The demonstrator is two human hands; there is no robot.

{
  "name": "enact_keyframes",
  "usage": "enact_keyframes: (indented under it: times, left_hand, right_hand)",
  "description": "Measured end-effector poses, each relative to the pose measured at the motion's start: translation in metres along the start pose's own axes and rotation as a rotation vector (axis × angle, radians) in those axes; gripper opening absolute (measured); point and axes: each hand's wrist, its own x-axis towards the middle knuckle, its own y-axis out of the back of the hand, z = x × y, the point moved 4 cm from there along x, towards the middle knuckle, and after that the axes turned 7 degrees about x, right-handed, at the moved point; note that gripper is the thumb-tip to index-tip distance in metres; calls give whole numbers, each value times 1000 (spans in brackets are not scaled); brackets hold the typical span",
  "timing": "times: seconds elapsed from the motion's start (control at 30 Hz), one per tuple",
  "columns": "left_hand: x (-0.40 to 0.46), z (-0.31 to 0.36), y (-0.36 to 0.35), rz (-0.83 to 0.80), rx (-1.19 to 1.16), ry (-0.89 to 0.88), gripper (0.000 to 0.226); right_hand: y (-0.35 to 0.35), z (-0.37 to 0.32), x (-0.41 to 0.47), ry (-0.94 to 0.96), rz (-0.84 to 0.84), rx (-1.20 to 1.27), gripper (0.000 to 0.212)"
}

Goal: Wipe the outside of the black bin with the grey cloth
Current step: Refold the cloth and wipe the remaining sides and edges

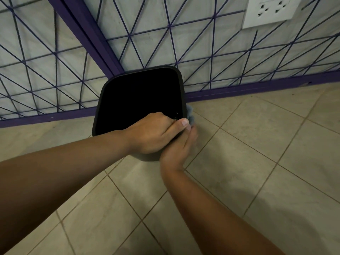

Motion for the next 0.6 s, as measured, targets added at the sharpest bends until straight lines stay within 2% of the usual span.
enact_keyframes:
  times: [0.03, 0.13, 0.23, 0.33, 0.4, 0.47, 0.53, 0.6]
  left_hand:
    - [0, -1, 0, -4, 2, -5, 61]
    - [-1, -1, 1, 10, 29, -11, 63]
    - [-2, 2, 3, 10, 54, -6, 61]
    - [-6, 3, 5, -60, 131, -4, 65]
    - [-14, -1, 7, -132, 125, -7, 69]
    - [-21, -6, 11, -219, 88, 35, 69]
    - [-18, -7, 18, -257, 36, 129, 71]
    - [-8, -2, 18, -237, -55, 290, 89]
  right_hand:
    - [-1, -4, -8, 29, 1, 15, 68]
    - [7, 10, -3, 43, -56, -19, 49]
    - [22, 39, 29, -189, -113, -140, 37]
    - [48, 47, 49, -368, -77, -120, 25]
    - [68, 52, 59, -474, -12, -80, 35]
    - [82, 55, 63, -612, 38, -24, 54]
    - [91, 57, 66, -711, 49, 42, 69]
    - [92, 58, 62, -788, 47, 119, 71]
